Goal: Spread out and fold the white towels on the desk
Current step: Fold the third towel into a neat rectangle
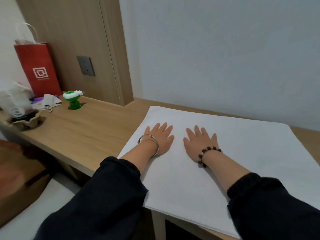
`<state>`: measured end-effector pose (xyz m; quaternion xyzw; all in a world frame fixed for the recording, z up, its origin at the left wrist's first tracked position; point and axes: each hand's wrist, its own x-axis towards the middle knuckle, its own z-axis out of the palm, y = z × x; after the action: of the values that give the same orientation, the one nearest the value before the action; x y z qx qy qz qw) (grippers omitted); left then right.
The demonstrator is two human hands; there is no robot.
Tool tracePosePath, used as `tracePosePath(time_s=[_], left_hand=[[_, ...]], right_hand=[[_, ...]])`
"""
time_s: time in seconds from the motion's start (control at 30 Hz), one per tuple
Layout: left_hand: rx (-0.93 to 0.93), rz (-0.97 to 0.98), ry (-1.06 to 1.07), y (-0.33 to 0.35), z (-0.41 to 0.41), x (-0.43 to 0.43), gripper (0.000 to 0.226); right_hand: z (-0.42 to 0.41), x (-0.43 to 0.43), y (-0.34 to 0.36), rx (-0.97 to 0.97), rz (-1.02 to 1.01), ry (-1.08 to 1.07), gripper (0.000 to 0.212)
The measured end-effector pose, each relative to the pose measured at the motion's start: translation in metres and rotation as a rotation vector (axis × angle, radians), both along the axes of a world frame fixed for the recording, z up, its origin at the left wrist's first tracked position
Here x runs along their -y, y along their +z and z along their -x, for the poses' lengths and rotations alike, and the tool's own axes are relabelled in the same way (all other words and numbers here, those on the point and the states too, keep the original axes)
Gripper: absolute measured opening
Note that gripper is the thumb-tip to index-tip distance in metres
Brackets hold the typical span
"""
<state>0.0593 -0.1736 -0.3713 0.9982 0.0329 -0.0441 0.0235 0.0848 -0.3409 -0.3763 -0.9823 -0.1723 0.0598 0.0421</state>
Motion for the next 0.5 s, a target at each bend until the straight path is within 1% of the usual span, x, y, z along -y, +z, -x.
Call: tracePosePath(time_s=[0.03, 0.1, 0.2, 0.23, 0.3, 0.33, 0.37, 0.43, 0.5], left_hand=[[-0.002, 0.001, 0.012, -0.001, 0.0, -0.006, 0.055], [-0.011, -0.017, 0.067, -0.001, 0.006, -0.025, 0.056], [-0.041, 0.024, 0.223, 0.001, 0.027, -0.057, 0.056], [-0.048, 0.001, 0.272, 0.004, 0.034, -0.062, 0.056], [-0.026, -0.147, 0.302, 0.01, 0.043, -0.056, 0.057], [0.006, -0.203, 0.268, 0.014, 0.046, -0.043, 0.058], [0.041, -0.201, 0.203, 0.015, 0.048, -0.025, 0.058], [0.041, -0.086, 0.046, 0.011, 0.056, 0.02, 0.059], [-0.029, -0.001, -0.009, 0.001, 0.065, 0.057, 0.059]], right_hand=[[0.002, 0.007, 0.001, 0.015, -0.01, 0.008, 0.058], [0.001, 0.03, 0.003, 0.024, -0.014, -0.044, 0.058], [-0.001, 0.057, 0.006, 0.024, -0.001, -0.157, 0.058], [0.001, 0.06, 0.006, 0.027, 0.005, -0.178, 0.058], [0.006, 0.06, 0.005, 0.026, 0.01, -0.201, 0.057], [0.007, 0.059, 0.006, 0.022, 0.01, -0.203, 0.057], [0.007, 0.058, 0.007, 0.02, 0.011, -0.201, 0.057], [0.007, 0.059, 0.01, 0.012, 0.015, -0.185, 0.057], [0.007, 0.064, 0.011, 0.002, 0.015, -0.165, 0.057]])
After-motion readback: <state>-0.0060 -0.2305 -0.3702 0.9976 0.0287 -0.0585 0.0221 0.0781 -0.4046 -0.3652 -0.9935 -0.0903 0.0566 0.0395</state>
